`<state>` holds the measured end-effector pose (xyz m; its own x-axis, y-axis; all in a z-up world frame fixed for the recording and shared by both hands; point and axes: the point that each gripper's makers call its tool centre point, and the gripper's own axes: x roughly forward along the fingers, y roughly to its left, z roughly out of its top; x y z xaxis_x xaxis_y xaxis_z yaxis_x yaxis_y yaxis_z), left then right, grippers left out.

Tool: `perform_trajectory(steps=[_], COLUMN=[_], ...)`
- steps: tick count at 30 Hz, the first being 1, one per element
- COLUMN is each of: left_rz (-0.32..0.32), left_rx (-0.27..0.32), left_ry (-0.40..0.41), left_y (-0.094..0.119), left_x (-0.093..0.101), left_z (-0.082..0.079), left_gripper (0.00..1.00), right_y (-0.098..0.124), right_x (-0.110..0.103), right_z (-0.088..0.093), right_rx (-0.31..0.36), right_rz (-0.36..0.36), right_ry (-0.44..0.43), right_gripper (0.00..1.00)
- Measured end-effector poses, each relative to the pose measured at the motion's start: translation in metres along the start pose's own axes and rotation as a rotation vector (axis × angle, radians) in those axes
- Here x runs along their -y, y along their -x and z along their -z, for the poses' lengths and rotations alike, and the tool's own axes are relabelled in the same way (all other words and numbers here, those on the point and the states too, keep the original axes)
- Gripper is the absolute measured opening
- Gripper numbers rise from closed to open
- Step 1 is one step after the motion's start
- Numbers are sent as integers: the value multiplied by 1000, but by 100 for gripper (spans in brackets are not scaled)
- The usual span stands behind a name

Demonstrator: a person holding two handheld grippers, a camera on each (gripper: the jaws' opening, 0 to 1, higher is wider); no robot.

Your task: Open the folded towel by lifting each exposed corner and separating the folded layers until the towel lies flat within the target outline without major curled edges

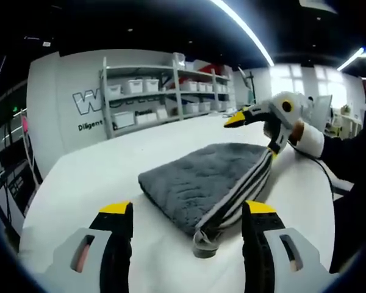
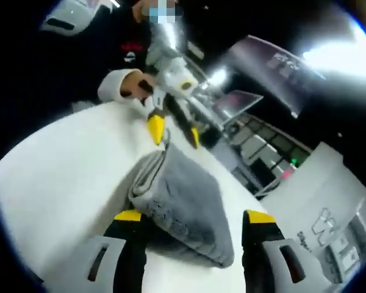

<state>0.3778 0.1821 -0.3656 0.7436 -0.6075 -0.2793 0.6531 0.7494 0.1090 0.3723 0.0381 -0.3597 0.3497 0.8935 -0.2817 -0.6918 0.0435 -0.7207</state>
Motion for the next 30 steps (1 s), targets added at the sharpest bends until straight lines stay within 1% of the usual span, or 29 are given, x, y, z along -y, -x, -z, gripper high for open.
perform_trajectory(steps=[3,4,6,8,9,10,11,12,14,15,16,19,21,23,24,25,27,28,30], left_rz=[1,2,4,4,5,5,5,3,-1,-1,-1,-2,-1,1,10,18,25,25,31], left_rx=[-1,-2,-5,-4,-3,-2,-1,0,1,1,3,15,23,41,45,48,49,51,61], left_ry=[0,1,-1,-3,-2,-1,0,-1,-5,-5,-5,-5,-7,-7,-8,-10,-11,-12,-15], left_y=[-1,-1,-1,-1,-1,-1,-1,-1,-1,-1,0,1,2,2,2,2,2,2,2], left_x=[0,0,1,1,2,2,2,2,1,1,2,2,2,2,4,6,8,8,9], left_z=[1,1,2,1,1,1,1,0,0,0,-1,-4,-5,-9,-10,-10,-11,-12,-13], left_gripper=[72,72,72,72,72,72,72,72,72,72,72,72,72,72,72,72,73,73,73], right_y=[-2,-3,-4,-4,-5,-7,-10,-12,-13,-14,-14,-11,-10,-10,-9,-8,-7,-6,-6], right_x=[-4,-4,-3,-8,-13,-17,-24,-27,-31,-31,-30,-22,-19,-14,-11,-7,0,0,2], right_z=[1,0,-8,-14,-17,-18,-17,-17,-20,-21,-21,-27,-27,-28,-30,-32,-28,-28,-29], right_rx=[-2,-5,24,45,53,54,40,36,51,58,60,98,102,113,129,146,157,164,178], right_rz=[-8,1,20,7,-17,-23,-47,-57,-71,-73,-71,-51,-48,-49,-45,-34,-26,-40,-43], right_ry=[17,43,74,73,66,80,105,110,102,96,96,37,-11,-113,-153,-177,-237,-264,-322], right_gripper=[56,56,53,45,41,35,31,26,15,11,10,7,5,4,4,4,4,4,3])
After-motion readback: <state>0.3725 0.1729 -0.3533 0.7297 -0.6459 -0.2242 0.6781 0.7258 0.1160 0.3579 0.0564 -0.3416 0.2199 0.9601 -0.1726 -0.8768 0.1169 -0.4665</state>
